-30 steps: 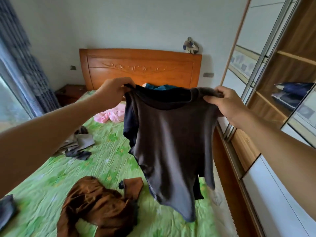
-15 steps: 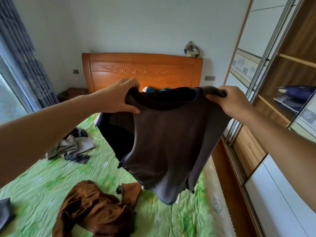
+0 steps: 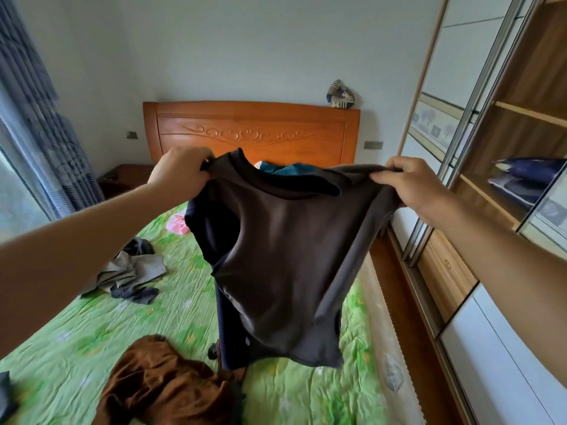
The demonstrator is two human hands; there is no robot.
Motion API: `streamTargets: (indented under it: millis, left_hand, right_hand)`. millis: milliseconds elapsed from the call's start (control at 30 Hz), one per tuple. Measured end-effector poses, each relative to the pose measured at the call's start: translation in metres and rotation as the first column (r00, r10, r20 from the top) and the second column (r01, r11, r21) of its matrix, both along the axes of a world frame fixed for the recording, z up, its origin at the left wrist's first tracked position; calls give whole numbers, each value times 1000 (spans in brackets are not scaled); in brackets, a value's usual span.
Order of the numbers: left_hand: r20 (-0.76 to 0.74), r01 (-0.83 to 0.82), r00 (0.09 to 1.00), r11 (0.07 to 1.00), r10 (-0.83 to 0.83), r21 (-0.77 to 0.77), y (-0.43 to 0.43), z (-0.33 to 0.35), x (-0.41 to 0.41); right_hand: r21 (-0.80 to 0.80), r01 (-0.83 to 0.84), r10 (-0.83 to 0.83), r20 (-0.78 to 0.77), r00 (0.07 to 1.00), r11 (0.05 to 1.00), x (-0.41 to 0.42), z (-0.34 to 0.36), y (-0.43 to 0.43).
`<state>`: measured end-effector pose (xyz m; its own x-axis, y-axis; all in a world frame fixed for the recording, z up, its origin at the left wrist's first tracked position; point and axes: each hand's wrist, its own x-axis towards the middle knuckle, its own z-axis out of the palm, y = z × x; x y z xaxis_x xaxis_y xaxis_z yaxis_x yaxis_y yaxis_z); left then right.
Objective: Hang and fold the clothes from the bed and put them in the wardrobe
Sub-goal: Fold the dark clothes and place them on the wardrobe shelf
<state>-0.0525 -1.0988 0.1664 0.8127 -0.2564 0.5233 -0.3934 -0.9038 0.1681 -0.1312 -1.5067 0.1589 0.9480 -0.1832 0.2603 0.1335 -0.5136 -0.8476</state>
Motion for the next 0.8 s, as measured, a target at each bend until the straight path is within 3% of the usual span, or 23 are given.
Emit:
streamTargets:
  millis: [133, 267, 400, 533, 700, 800]
  left_hand:
    - [-42, 68, 997, 997, -70, -48, 1, -1, 1]
    - [-74, 142, 987, 990, -143, -19, 9, -8, 5]
    - [-106, 171, 980, 985, -170, -5, 19, -11, 5]
    - [-145, 168, 976, 985, -161, 36, 31, -10, 6]
    - [-200, 41, 974, 947, -109, -318, 3, -19, 5]
    - [-209, 8, 973, 925, -95, -381, -14, -35, 2]
  right_hand:
    - [-44, -19, 17, -54, 998, 999, 8, -12, 4]
    - [-322, -75, 50, -84, 995, 944, 11, -28, 9]
    - [-408, 42, -21, 56, 998, 912, 11, -34, 14]
    - [-352, 160, -98, 188, 977, 922, 9, -30, 13]
    - [-422, 142, -84, 151, 985, 895, 5, -28, 6]
    - [-527, 112, -57, 119, 991, 843, -2, -33, -3]
